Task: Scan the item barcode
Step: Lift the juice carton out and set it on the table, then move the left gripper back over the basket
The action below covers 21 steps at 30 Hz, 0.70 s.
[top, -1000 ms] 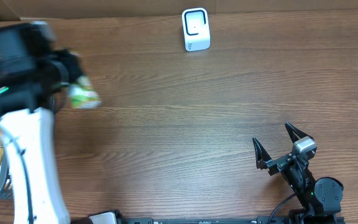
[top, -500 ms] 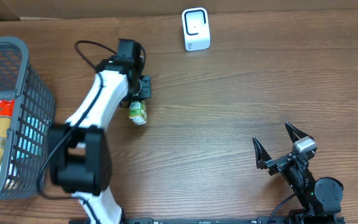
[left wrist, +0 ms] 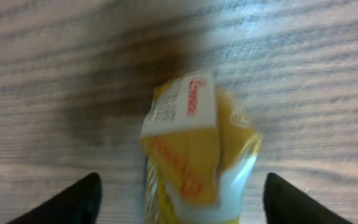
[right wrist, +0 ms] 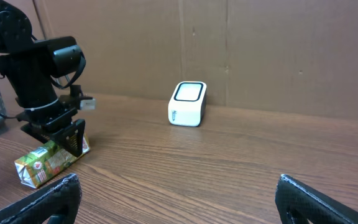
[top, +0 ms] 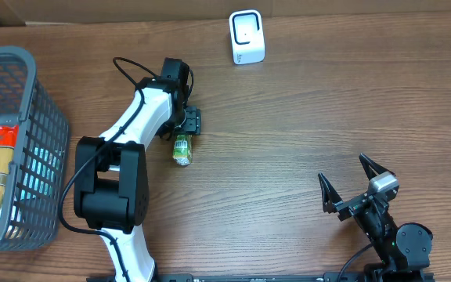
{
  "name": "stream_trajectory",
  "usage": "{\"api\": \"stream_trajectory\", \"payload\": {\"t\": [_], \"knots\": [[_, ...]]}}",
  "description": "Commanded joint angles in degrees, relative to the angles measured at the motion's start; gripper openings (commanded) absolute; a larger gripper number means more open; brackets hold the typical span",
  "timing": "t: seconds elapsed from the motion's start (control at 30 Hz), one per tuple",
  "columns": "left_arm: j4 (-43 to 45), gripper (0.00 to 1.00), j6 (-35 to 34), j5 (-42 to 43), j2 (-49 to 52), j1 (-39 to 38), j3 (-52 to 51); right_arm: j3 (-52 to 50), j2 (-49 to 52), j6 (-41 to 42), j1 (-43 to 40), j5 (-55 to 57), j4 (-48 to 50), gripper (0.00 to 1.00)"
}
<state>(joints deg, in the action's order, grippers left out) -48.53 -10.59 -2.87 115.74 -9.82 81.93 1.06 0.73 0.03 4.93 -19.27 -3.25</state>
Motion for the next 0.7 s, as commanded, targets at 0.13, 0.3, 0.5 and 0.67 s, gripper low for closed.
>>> {"api": "stream_trajectory", "payload": {"t": [0.13, 0.3, 0.5, 0.67], "knots": [[-13.0, 0.79, -1.0, -4.0, -3.2, 1.6, 20.6, -0.6, -0.5, -0.1, 0.2, 0.1, 0.1, 1.00], [-22.7, 0.82, -2.1, -4.0, -8.1, 3.8, 39.1, -0.6, -0.5, -0.1, 0.2, 0.1, 0.1, 1.00], [-33.6, 0.85, -6.1, -5.7, -16.2, 13.3, 52.0, -0.6, -0.5, -0.1, 0.2, 0.1, 0.1, 1.00], [-41.2, 0.85, -9.4, -6.6, -20.7, 28.3, 52.0, -0.6, -0.5, -0.1, 0.2, 0.1, 0.1, 1.00]]}}
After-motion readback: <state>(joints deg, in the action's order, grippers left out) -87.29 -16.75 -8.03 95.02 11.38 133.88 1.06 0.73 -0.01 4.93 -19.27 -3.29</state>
